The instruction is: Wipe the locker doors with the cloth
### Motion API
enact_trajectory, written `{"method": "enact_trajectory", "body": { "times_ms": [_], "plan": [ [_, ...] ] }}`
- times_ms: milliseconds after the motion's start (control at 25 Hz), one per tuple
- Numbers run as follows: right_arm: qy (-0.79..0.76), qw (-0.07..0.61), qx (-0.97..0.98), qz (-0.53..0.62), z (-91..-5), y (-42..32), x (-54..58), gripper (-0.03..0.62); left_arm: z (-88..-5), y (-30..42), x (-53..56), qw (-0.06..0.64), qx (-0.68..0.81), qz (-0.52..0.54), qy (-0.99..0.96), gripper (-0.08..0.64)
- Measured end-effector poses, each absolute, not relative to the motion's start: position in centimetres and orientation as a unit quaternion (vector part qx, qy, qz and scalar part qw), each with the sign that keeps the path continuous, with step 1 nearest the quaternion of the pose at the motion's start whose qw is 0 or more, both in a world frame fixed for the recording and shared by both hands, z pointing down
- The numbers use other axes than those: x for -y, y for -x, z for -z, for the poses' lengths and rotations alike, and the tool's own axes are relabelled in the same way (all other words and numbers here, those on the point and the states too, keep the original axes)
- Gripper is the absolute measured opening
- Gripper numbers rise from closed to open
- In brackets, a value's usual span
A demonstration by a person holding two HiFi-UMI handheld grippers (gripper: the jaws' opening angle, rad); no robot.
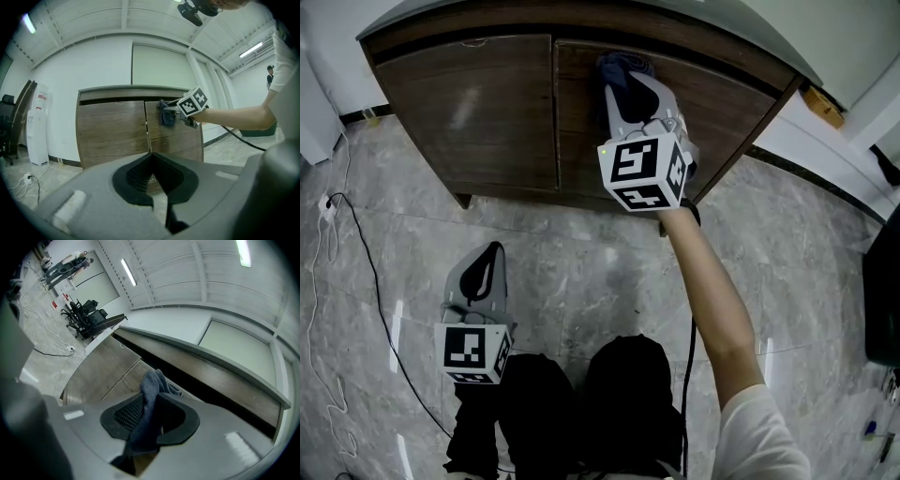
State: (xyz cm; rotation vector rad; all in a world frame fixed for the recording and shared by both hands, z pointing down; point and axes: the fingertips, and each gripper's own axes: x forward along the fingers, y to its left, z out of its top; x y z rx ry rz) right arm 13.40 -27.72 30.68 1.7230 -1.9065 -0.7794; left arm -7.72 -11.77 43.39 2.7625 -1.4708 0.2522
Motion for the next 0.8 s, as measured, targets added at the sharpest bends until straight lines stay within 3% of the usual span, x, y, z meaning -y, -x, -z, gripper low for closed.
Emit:
{"method": "enact_trajectory", "body": {
  "times_ms": [800],
  "plan": [
    [-0.620,0.255,0.709,0.220,-42.4,-13.5,27.6,0.095,-44.1,8.6,11.9,0.005,0.473,-0.087,-0.877,0.003]
  ]
}}
